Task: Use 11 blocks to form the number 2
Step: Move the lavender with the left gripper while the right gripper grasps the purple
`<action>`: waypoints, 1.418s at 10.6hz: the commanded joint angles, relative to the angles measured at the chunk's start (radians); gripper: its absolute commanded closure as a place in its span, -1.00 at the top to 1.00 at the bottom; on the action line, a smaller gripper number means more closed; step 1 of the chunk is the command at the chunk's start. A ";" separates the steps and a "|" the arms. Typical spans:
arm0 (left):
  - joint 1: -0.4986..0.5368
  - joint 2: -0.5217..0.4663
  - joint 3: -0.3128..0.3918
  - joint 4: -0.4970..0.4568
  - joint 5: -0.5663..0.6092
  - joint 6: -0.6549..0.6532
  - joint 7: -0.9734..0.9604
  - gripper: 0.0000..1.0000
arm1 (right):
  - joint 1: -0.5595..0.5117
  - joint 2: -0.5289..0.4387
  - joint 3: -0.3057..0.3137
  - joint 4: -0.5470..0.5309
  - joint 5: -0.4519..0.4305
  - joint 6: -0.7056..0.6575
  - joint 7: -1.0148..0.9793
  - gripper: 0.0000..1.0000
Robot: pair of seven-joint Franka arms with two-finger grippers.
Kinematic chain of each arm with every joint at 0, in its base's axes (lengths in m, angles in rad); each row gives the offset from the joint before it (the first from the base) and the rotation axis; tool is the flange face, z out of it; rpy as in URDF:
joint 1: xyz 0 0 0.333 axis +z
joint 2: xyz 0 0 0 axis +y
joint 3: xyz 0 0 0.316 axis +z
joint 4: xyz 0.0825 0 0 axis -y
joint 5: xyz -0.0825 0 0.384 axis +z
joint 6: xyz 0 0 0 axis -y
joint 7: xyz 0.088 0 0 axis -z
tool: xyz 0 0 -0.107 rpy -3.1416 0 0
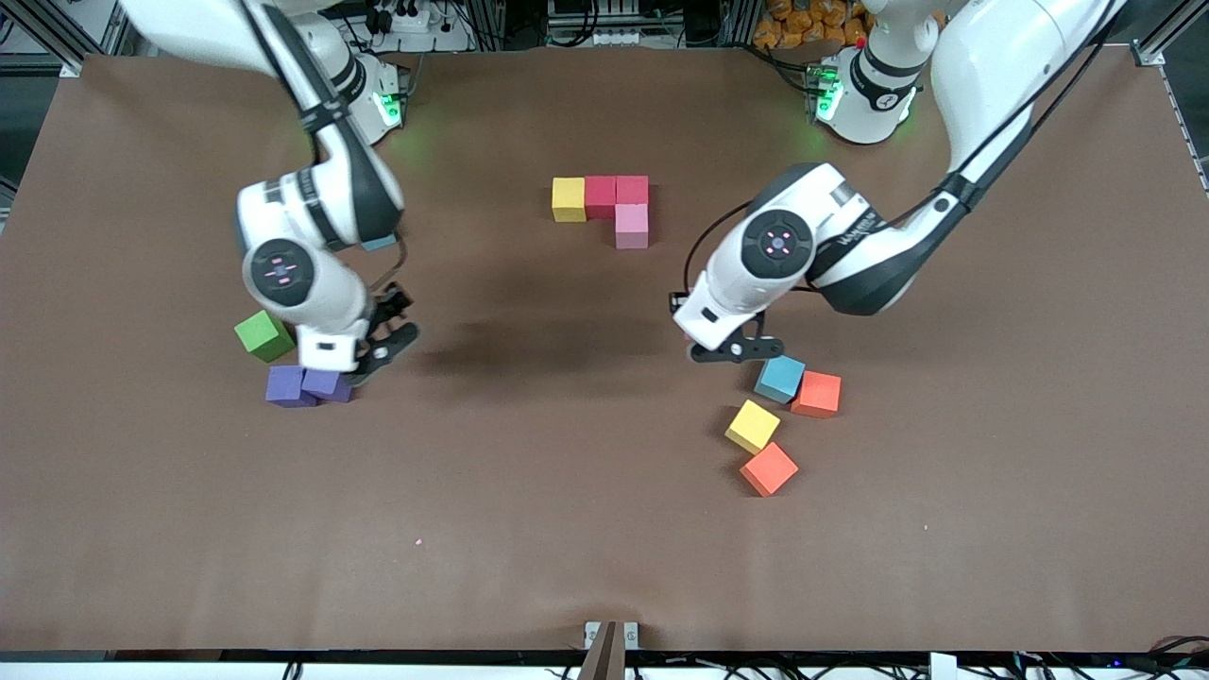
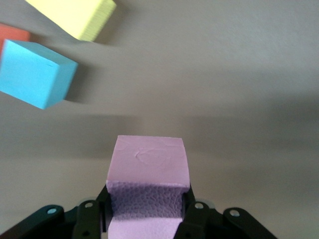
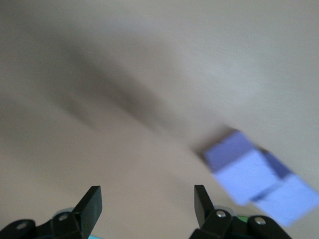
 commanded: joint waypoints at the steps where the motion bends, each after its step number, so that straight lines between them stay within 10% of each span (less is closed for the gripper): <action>1: -0.008 0.014 0.007 -0.047 0.008 0.047 0.007 -0.21 | -0.104 0.043 0.018 -0.008 -0.137 0.119 -0.253 0.71; 8: -0.027 0.037 0.007 -0.182 0.008 0.237 -0.013 -0.19 | -0.238 0.232 0.049 0.158 0.026 0.125 -0.930 0.94; 15: -0.230 0.065 0.156 -0.159 -0.009 0.311 -0.091 -0.21 | -0.321 0.235 0.116 0.128 0.093 0.065 -0.968 1.00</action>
